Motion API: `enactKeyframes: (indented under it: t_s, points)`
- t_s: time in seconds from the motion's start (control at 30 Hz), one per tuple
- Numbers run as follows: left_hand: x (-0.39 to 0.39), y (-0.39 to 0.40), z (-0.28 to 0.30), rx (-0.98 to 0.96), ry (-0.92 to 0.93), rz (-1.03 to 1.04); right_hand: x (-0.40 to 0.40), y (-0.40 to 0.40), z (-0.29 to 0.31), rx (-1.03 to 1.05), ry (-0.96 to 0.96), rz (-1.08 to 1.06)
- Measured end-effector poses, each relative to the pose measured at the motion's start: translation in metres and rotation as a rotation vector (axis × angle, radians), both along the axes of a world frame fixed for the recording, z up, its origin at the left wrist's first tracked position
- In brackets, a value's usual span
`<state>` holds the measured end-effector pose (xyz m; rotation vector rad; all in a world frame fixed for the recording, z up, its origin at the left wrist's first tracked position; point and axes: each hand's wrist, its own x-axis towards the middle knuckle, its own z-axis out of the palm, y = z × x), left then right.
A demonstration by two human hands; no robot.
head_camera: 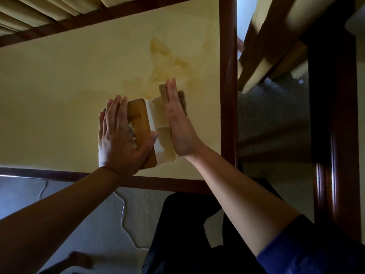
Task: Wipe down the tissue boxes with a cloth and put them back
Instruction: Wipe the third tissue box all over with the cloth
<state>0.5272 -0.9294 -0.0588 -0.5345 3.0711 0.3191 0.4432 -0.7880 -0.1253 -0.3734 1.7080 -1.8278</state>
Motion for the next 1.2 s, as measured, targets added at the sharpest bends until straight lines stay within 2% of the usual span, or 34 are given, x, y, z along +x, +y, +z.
enactKeyframes:
  t_s: [0.2, 0.43, 0.67, 0.73, 0.83, 0.93, 1.03, 1.2]
  points:
    - [0.000, 0.002, 0.002, -0.001, -0.005, 0.003, 0.023, 0.015, 0.000, 0.001, -0.012, 0.026]
    - [0.000, 0.002, 0.003, 0.017, -0.025, -0.033, 0.092, 0.058, 0.008, -0.157, -0.202, 0.080]
    - [-0.001, -0.001, 0.001, 0.015, -0.004, -0.087, 0.067, 0.035, 0.001, -0.140, -0.227, 0.031]
    - [-0.001, -0.001, 0.000, 0.016, 0.014, -0.099, 0.040, 0.021, -0.001, -0.116, -0.214, 0.006]
    - [-0.001, -0.003, 0.000, 0.014, 0.021, -0.075, 0.000, 0.000, -0.005, -0.069, -0.086, 0.005]
    - [0.001, -0.002, 0.000, 0.018, 0.026, -0.038, -0.013, -0.010, -0.007, -0.072, -0.037, 0.028]
    - [0.001, -0.001, 0.001, 0.017, 0.021, -0.034, 0.001, -0.002, -0.006, -0.049, 0.008, 0.016]
    - [0.000, 0.001, 0.003, 0.041, 0.006, -0.004, 0.060, 0.034, 0.005, -0.033, -0.034, 0.064]
